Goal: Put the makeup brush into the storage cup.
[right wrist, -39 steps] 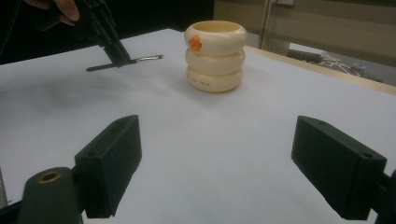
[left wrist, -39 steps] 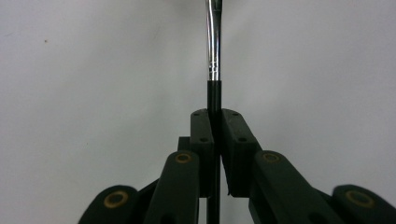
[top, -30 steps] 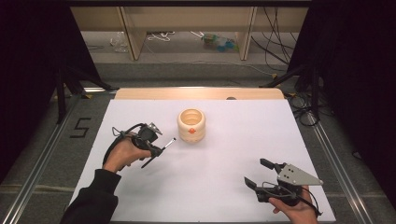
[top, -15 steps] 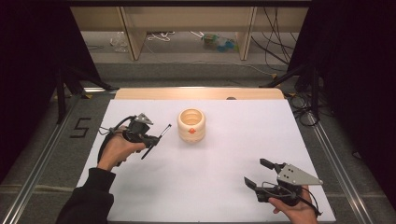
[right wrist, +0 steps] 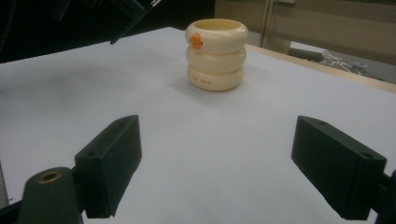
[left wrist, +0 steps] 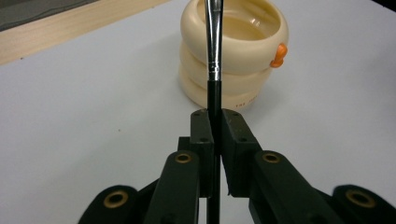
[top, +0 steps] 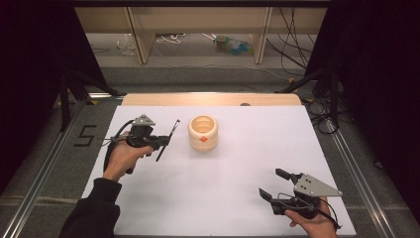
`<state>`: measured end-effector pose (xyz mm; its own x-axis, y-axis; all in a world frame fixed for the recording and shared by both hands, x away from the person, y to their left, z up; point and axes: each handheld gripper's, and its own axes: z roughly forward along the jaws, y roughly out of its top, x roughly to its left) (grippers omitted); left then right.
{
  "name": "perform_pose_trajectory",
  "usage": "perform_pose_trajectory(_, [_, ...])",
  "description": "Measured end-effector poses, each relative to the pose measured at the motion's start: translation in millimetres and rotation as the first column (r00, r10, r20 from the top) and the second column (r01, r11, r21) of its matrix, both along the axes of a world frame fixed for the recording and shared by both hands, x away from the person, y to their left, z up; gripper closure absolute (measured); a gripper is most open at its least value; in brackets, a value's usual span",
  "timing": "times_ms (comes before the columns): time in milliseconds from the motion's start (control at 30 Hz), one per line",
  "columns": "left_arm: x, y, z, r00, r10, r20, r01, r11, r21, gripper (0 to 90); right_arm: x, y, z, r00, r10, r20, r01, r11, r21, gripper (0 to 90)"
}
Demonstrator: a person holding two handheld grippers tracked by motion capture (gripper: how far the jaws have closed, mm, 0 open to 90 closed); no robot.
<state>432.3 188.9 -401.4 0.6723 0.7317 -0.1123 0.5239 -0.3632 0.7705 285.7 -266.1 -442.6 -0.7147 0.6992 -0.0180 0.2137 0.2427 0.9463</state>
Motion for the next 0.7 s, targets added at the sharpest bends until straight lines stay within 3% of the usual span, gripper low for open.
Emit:
perform_pose_trajectory(167, [0.8, 0.7, -0.4, 0.9997, 0.007, 0.022, -0.006, 0.9999, -0.011, 83.5, 0.1, 0.0, -0.1, 1.0, -0.001, 0.001, 0.001, 1.0, -0.002, 17.2])
perform_pose_trajectory(400, [1.7, 3.4, -0.3, 0.9948, 0.055, 0.085, -0.048, 0.9953, -0.084, 83.5, 0.0, -0.1, -0.1, 1.0, 0.0, 0.001, 0.0, 1.0, -0.003, 17.2])
perform_pose_trajectory(567, [1.2, 3.8, 3.3, 0.9852, 0.085, 0.149, -0.07, 0.9918, -0.107, 83.5, 0.0, -0.1, 0.0, 1.0, 0.001, 0.001, -0.001, 1.0, -0.003, 17.2])
perform_pose_trajectory(700, [1.0, 4.1, 3.4, 0.9803, 0.11, 0.164, -0.09, 0.9885, -0.121, 83.5, 0.0, -0.1, 0.0, 1.0, 0.0, 0.001, 0.0, 1.0, -0.004, 17.2])
